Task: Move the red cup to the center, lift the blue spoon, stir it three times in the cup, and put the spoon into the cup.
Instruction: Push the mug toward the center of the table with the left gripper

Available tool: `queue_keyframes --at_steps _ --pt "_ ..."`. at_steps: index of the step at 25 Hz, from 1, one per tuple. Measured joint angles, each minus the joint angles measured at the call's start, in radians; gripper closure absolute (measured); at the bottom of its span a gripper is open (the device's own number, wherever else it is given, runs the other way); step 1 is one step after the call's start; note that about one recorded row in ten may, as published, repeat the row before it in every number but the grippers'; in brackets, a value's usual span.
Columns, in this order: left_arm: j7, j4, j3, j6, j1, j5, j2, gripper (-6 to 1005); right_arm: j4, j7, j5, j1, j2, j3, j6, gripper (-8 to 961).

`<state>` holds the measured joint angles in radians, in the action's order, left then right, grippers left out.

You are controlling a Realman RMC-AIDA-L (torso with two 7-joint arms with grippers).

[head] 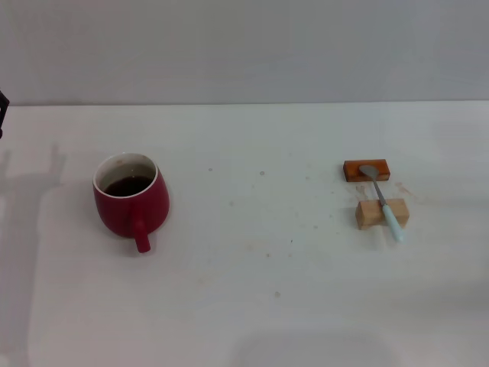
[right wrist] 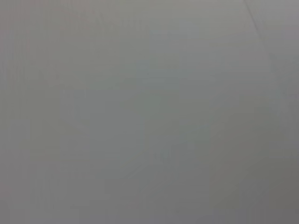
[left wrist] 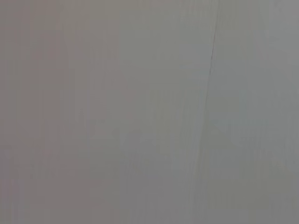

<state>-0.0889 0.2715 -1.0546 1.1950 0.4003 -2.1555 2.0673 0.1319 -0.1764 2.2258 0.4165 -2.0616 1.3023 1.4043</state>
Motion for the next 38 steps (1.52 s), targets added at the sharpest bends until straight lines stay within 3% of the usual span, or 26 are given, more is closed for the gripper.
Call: queue_keyframes --at_steps 38 --pt "-0.002 -0.008 -0.001 -0.005 0.008 -0.001 0.0 150 -0.001 0.0 0.0 0.007 0.006 0.0 0.002 227"
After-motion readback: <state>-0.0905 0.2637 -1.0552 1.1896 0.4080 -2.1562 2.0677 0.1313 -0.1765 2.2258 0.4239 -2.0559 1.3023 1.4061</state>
